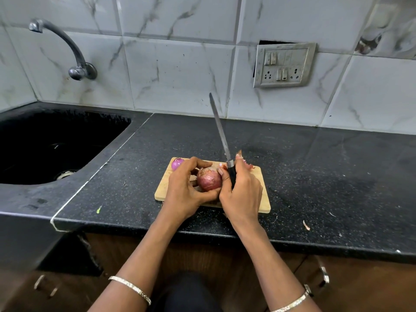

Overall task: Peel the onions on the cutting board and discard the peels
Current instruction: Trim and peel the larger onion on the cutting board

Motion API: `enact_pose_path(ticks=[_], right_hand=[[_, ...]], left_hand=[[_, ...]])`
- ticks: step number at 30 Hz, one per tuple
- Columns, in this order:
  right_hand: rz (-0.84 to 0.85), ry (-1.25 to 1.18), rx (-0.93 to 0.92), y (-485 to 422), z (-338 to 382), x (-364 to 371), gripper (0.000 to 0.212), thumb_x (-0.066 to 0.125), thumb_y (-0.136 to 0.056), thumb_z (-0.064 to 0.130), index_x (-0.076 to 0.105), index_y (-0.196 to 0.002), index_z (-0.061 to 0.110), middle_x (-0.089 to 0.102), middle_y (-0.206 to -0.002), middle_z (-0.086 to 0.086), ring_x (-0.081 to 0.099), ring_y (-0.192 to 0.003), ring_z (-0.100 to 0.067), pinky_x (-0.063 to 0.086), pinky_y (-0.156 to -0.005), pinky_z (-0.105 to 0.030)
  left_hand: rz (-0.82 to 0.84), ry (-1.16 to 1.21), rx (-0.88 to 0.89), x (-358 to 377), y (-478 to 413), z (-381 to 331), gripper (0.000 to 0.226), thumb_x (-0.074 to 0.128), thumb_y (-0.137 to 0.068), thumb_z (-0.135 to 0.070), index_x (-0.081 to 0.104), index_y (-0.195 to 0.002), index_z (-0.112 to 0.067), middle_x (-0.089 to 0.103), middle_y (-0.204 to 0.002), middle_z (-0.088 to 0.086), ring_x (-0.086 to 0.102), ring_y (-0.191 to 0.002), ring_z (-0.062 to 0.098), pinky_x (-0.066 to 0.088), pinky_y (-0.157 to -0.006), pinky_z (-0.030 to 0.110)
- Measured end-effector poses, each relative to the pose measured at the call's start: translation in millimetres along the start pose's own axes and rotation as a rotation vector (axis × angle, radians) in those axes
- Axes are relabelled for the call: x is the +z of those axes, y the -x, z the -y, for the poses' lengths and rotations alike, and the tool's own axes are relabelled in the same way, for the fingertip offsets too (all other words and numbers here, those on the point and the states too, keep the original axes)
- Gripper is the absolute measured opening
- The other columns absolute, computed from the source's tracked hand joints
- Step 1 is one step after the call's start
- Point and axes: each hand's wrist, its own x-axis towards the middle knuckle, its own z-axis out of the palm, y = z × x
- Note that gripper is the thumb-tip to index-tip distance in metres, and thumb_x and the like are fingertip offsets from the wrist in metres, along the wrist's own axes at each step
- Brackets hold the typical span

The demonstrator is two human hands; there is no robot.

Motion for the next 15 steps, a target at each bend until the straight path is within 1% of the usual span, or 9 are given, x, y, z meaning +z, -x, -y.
enact_pose_path(ticks=[2, 4, 7, 9, 10, 12, 14, 15], right_hand=[[0.001, -0.045, 0.009, 0.2, -1.4, 1.7, 0.019, 0.062, -0.099, 0.027, 0.06, -0.109, 0.011, 0.072, -0.089, -0.003, 0.068, -0.082, -0.029, 0.053, -0.069, -0.043], [-0.011, -0.071, 0.005, -0.1, -1.5, 2.4, 0.015, 0.063, -0.098, 0.025, 0.061, -0.106, 0.012, 0.071, -0.088, -0.002, 0.067, -0.081, -0.028, 0.052, -0.07, -0.043], [-0.09, -0.207, 0.057, -0.6, -2.9, -2.7, 0.014, 0.063, -0.1, 0.025, 0.06, -0.096, 0.012, 0.068, -0.083, 0.003, 0.063, -0.076, -0.02, 0.048, -0.067, -0.038], [-0.161, -0.287, 0.178, -1.6, -8.8, -6.6, 0.021, 0.062, -0.101, 0.031, 0.058, -0.087, 0.016, 0.062, -0.072, 0.007, 0.06, -0.067, -0.015, 0.042, -0.06, -0.035], [-0.176, -0.285, 0.243, -2.6, -11.9, -7.2, 0.025, 0.062, -0.1, 0.035, 0.056, -0.082, 0.018, 0.058, -0.067, 0.007, 0.059, -0.063, -0.014, 0.041, -0.057, -0.035], [-0.159, -0.225, 0.335, -4.7, -19.7, -4.3, 0.03, 0.062, -0.099, 0.036, 0.054, -0.076, 0.019, 0.056, -0.061, 0.002, 0.06, -0.059, -0.021, 0.04, -0.054, -0.037], [-0.089, -0.137, 0.366, -5.6, -19.4, -2.1, 0.02, 0.063, -0.097, 0.028, 0.063, -0.08, 0.019, 0.059, -0.065, -0.002, 0.057, -0.062, -0.026, 0.033, -0.056, -0.035], [-0.06, -0.101, 0.36, -5.9, -16.6, -2.8, 0.012, 0.064, -0.096, 0.025, 0.068, -0.085, 0.019, 0.06, -0.068, -0.002, 0.056, -0.064, -0.025, 0.029, -0.056, -0.032]], left_hand=[[-0.005, 0.001, 0.005, 0.0, 0.1, -0.1, 0.051, 0.097, -0.062, -0.012, 0.066, -0.104, -0.015, 0.066, -0.106, -0.008, 0.065, -0.101, 0.012, 0.064, -0.075, 0.037], [-0.005, 0.02, -0.014, -0.4, 0.0, 0.9, 0.052, 0.097, -0.063, -0.012, 0.066, -0.104, -0.015, 0.067, -0.107, -0.006, 0.065, -0.102, 0.013, 0.064, -0.075, 0.039], [0.017, -0.044, -0.014, -1.7, -0.8, -0.1, 0.054, 0.098, -0.061, -0.017, 0.065, -0.104, -0.018, 0.067, -0.105, -0.012, 0.064, -0.099, 0.006, 0.063, -0.077, 0.039], [-0.01, -0.071, -0.018, -4.2, -0.7, -1.9, 0.056, 0.099, -0.06, -0.026, 0.065, -0.105, -0.02, 0.066, -0.104, -0.016, 0.064, -0.097, 0.001, 0.061, -0.08, 0.033], [-0.039, -0.073, -0.024, -5.7, -0.5, -2.7, 0.058, 0.098, -0.06, -0.032, 0.064, -0.106, -0.02, 0.067, -0.104, -0.017, 0.064, -0.097, -0.001, 0.06, -0.081, 0.029], [-0.077, -0.088, -0.038, -8.1, 0.1, -4.7, 0.064, 0.096, -0.059, -0.045, 0.061, -0.107, -0.02, 0.068, -0.106, -0.013, 0.064, -0.098, -0.001, 0.056, -0.082, 0.021], [-0.07, -0.1, -0.058, -9.1, 1.4, -6.5, 0.069, 0.091, -0.056, -0.054, 0.058, -0.106, -0.02, 0.067, -0.106, -0.011, 0.064, -0.097, -0.001, 0.053, -0.079, 0.014], [-0.062, -0.099, -0.065, -8.9, 1.9, -7.8, 0.07, 0.089, -0.056, -0.057, 0.057, -0.105, -0.019, 0.067, -0.106, -0.01, 0.064, -0.097, -0.001, 0.052, -0.077, 0.011]])
